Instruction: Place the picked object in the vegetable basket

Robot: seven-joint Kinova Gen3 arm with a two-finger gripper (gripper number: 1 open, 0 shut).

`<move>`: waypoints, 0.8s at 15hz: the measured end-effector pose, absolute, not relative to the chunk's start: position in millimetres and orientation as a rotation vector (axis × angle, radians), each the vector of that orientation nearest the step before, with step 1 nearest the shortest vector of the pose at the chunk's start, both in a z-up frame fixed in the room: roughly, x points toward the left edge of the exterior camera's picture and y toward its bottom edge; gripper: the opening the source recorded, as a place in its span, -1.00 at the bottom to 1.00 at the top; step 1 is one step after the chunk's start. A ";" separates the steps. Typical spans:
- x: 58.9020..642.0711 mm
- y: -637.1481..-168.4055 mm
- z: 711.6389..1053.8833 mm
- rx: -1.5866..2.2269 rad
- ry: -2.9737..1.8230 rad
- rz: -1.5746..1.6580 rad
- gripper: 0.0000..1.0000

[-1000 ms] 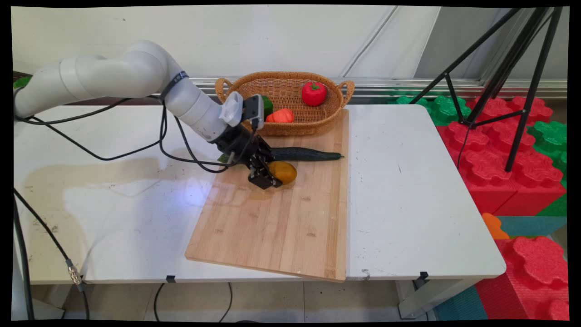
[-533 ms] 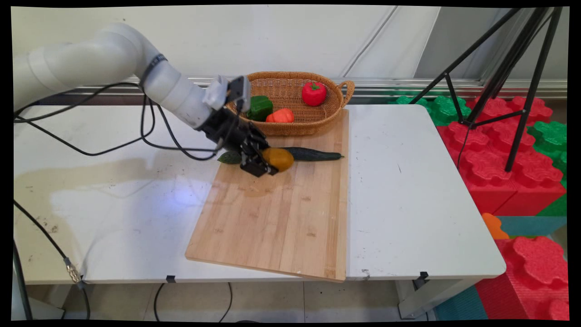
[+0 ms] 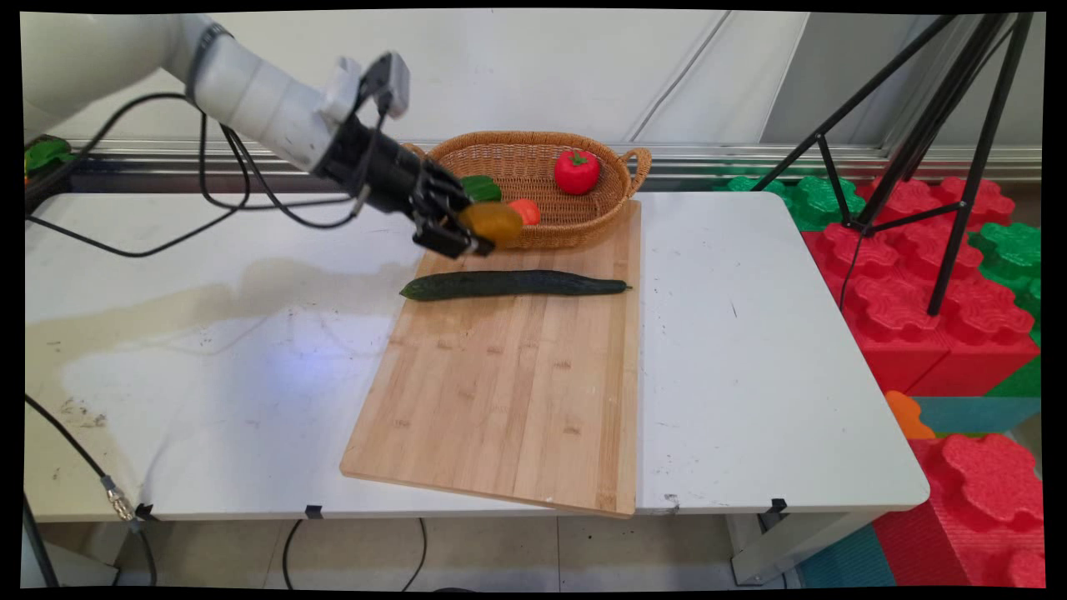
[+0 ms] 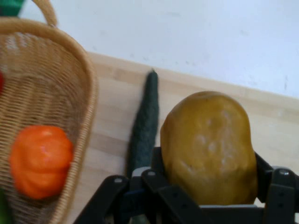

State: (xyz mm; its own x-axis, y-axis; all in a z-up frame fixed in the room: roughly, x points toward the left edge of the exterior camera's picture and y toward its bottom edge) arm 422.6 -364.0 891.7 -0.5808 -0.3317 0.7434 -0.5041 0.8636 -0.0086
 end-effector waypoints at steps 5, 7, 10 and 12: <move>442.8 -376.4 914.0 0.654 -2.180 0.340 -1.00; 448.1 -383.5 919.5 0.676 -2.160 0.362 -1.00; 453.5 -395.3 923.7 0.704 -2.141 0.392 -1.00; 457.5 -408.8 922.0 0.724 -2.139 0.421 -1.00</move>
State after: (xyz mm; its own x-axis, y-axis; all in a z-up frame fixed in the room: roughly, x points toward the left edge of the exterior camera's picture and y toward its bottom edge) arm 457.5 -408.8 922.0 -0.4984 -0.3516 0.7924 -0.6255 0.7787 -0.0480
